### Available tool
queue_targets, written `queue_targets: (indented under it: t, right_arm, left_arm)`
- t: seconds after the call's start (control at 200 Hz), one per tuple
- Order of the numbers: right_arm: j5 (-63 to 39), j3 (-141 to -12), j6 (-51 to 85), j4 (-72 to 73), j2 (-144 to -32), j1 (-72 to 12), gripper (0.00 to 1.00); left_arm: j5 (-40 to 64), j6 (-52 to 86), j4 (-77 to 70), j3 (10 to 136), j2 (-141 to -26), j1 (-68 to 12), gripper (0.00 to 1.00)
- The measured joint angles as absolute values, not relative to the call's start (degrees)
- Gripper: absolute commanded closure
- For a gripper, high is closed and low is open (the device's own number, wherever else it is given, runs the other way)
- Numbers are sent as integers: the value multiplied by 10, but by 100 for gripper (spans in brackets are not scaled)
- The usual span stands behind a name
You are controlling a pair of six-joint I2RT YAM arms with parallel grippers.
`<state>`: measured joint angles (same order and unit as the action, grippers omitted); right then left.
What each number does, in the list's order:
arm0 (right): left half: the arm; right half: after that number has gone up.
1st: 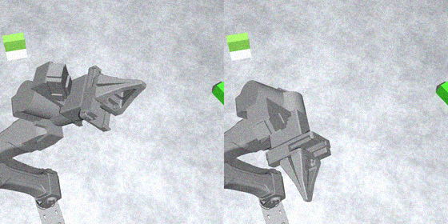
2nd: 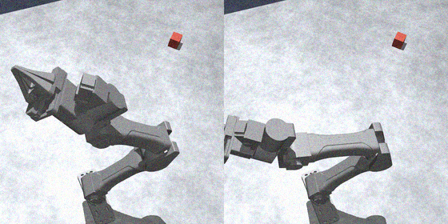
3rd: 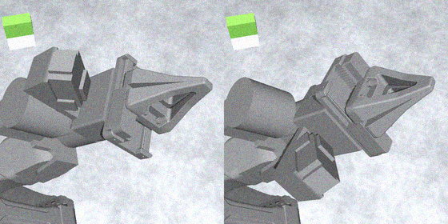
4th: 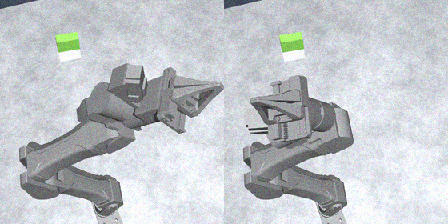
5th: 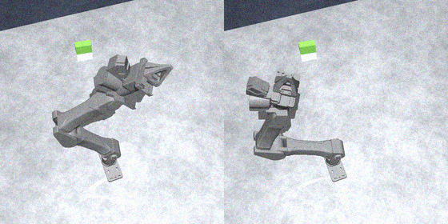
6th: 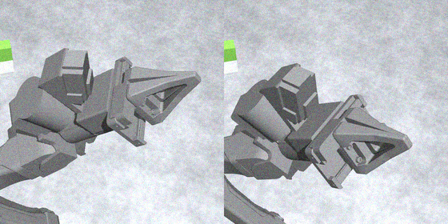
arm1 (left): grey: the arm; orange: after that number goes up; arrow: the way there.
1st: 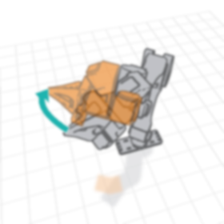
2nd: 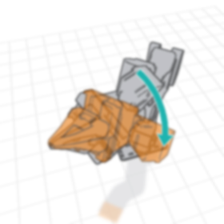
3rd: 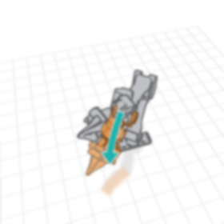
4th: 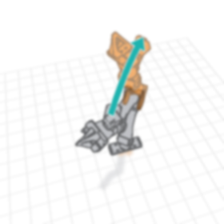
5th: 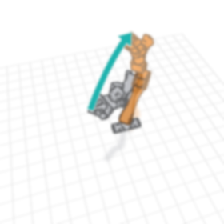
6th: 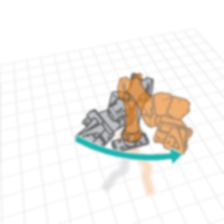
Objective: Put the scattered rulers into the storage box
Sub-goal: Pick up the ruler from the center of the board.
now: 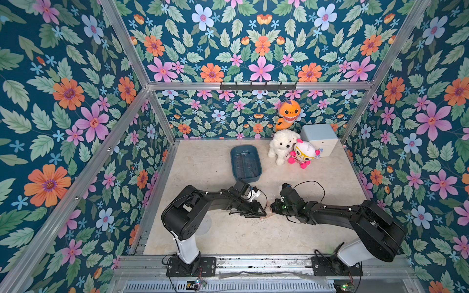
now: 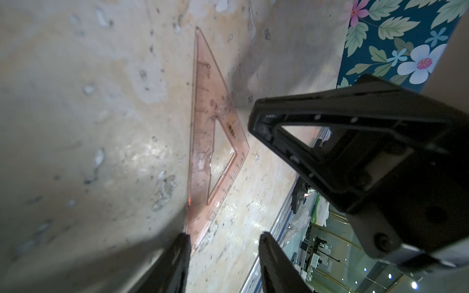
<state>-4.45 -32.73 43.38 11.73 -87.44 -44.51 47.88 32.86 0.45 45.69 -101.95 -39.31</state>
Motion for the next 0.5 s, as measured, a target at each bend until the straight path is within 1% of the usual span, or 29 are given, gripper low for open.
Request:
queue_targets:
  t: [0.31, 0.5]
  right_arm:
    - [-57, -320, 434, 135, -890, -445, 94]
    - [-58, -309, 434, 173, -900, -445, 94]
  left_arm:
    - [475, 326, 24, 465, -1019, -389, 49]
    - [469, 314, 49, 469, -1015, -374, 48]
